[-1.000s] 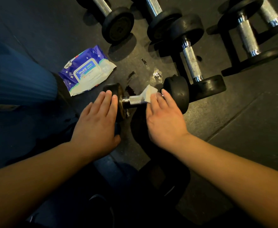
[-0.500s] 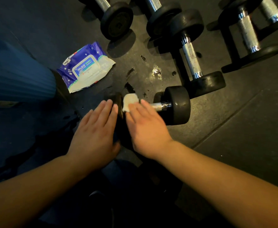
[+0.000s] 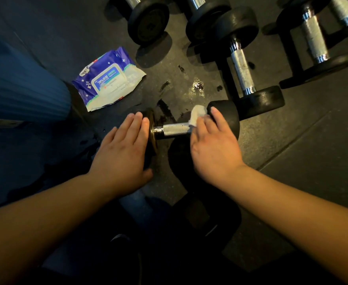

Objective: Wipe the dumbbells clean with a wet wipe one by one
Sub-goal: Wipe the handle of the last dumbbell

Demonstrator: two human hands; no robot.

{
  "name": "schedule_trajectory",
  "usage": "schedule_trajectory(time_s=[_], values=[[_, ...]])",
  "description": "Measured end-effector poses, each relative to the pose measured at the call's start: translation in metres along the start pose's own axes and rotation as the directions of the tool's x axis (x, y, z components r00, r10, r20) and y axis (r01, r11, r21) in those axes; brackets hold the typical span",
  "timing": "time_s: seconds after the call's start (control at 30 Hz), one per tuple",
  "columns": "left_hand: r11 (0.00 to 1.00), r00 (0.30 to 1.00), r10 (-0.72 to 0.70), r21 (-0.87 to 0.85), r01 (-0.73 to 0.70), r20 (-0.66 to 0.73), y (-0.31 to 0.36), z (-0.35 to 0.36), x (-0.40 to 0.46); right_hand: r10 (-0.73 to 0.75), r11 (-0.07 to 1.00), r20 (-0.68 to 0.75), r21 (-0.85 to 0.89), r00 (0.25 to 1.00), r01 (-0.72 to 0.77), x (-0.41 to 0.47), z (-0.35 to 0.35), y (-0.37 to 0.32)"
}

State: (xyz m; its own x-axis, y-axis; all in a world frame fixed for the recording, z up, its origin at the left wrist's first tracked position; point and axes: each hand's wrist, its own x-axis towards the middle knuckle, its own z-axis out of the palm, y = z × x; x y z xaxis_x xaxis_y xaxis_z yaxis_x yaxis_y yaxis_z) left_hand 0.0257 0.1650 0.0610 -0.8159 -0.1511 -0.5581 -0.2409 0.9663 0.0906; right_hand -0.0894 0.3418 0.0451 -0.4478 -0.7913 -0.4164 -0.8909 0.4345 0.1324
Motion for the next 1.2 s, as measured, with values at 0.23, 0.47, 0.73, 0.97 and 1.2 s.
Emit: schedule_trajectory(time_s=[0.23, 0.47, 0.73, 0.97, 1.2], values=[[0.999, 1.0, 0.006, -0.031, -0.007, -0.004, -0.022, -0.027, 0.044, 0.019, 0.997, -0.078, 0.078, 0.997, -0.013, 0.019, 0.007, -0.006], [0.999, 0.993, 0.004, 0.053, 0.003, -0.117, -0.012, -0.023, 0.041, 0.057, 0.99, -0.129, 0.137, 0.99, -0.039, 0.035, 0.007, -0.014], [0.998, 0.994, 0.0, 0.055, 0.006, -0.11, -0.036, -0.05, 0.087, 0.182, 0.977, -0.118, 0.137, 0.976, -0.166, 0.057, 0.014, 0.006], [0.998, 0.992, -0.019, 0.064, 0.027, -0.124, -0.042, -0.052, 0.099, 0.047, 0.983, -0.137, 0.183, 0.99, -0.022, 0.09, 0.0, -0.024], [0.995, 0.997, -0.075, 0.065, 0.074, 0.004, -0.047, -0.072, 0.126, 0.012, 0.991, -0.147, 0.136, 0.989, 0.009, 0.103, -0.004, -0.008]])
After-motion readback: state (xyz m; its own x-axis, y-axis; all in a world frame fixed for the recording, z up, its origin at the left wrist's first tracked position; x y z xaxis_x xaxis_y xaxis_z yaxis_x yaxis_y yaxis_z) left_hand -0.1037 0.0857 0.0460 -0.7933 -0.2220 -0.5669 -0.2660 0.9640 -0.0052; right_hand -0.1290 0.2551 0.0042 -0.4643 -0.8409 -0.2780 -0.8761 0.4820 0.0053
